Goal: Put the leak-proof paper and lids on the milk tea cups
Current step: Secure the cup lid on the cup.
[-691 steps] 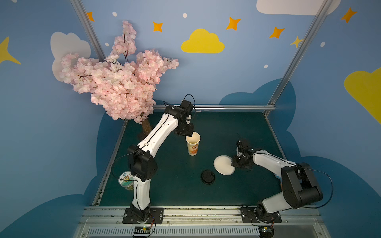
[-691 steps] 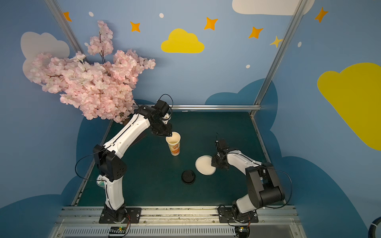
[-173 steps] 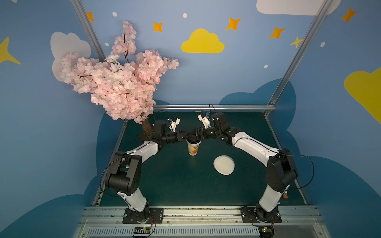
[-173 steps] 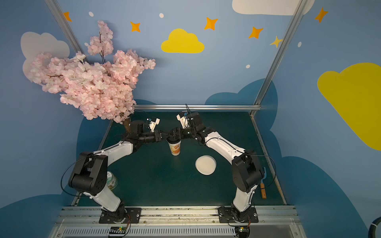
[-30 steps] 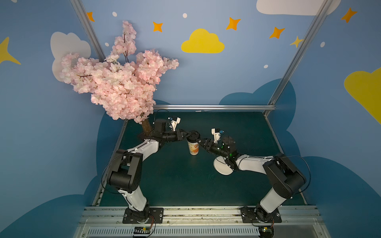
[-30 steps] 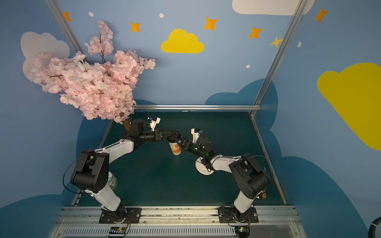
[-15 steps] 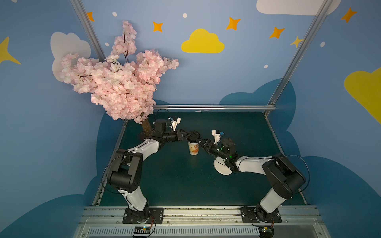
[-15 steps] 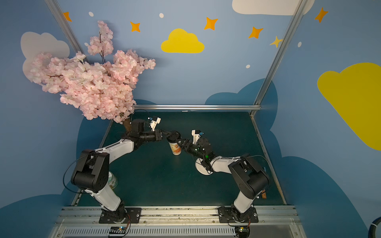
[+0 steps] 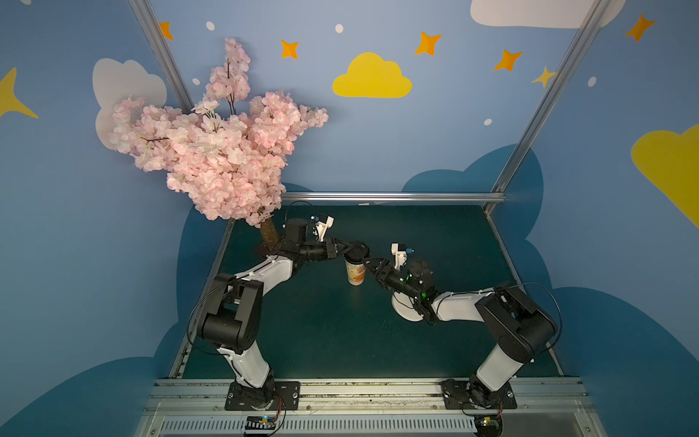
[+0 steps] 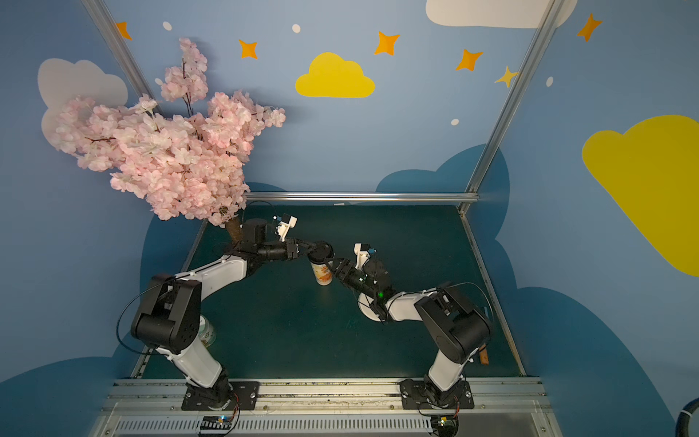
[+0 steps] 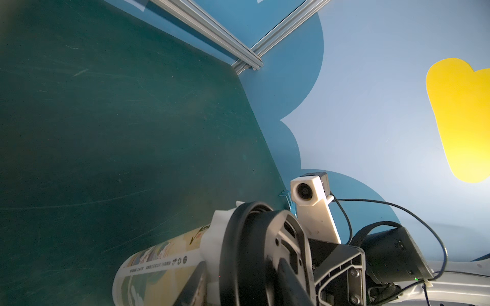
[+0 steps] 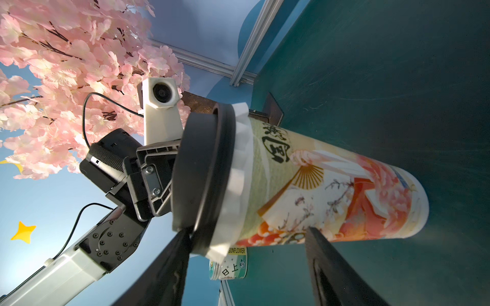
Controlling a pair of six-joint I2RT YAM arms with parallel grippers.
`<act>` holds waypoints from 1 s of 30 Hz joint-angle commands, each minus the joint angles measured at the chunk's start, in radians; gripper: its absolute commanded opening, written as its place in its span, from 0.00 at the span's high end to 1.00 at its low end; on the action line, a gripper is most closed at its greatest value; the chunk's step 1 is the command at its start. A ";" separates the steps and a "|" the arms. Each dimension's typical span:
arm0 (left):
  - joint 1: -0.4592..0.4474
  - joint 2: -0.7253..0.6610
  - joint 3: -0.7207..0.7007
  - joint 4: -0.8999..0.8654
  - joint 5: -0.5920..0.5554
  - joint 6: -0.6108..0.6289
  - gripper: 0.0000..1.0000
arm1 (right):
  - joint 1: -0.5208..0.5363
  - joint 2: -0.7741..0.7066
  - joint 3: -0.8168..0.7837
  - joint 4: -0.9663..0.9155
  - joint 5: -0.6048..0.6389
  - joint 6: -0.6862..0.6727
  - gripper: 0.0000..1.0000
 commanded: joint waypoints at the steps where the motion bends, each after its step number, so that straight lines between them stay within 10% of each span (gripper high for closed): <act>1: -0.023 0.140 -0.106 -0.352 -0.135 0.055 0.59 | 0.002 0.194 -0.116 -0.705 0.126 -0.033 0.31; 30: -0.024 0.140 -0.090 -0.387 -0.146 0.078 0.60 | -0.090 -0.279 0.344 -0.948 0.120 -0.375 0.26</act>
